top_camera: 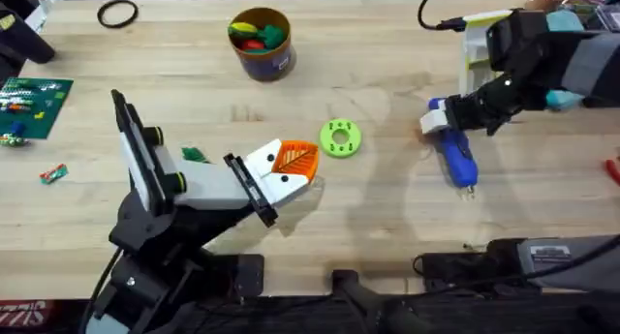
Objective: Pick up the gripper from the table and insert it into the empty holder that is missing its gripper. Then pick up a screw, insert it into the mounting hole, and use the screwdriver to tighten it. Finally, clean up the table by picking up the vegetable and placing it into the bucket.
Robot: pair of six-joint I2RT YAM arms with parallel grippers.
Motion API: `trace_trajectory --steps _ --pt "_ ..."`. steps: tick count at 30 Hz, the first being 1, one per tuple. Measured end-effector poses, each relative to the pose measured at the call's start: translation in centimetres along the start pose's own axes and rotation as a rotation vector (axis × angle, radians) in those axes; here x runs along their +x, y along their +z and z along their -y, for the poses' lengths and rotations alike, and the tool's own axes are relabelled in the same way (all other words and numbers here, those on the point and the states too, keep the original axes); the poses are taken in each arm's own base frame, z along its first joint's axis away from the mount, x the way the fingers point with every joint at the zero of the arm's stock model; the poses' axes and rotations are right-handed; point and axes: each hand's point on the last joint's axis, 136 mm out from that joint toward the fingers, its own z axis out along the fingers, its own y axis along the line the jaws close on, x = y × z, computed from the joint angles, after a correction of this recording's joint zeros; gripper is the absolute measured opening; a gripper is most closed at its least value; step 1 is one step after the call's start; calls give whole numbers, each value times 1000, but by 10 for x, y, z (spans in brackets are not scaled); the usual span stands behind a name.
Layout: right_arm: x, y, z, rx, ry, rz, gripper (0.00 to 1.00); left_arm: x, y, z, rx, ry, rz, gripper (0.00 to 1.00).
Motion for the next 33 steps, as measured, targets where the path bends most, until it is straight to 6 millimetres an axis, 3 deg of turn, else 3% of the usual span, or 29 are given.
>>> trace_trajectory --steps 10,21,29,33 --pt "-2 1 3 15 1 8 34 0 0 0 0 0 0 13" --pt "3 -12 0 -2 26 -48 26 0 0 0 0 0 0 13" --pt "-46 -69 6 18 30 106 26 0 0 0 0 0 0 13" --pt "-57 -91 7 27 27 176 26 0 0 0 0 0 0 13"
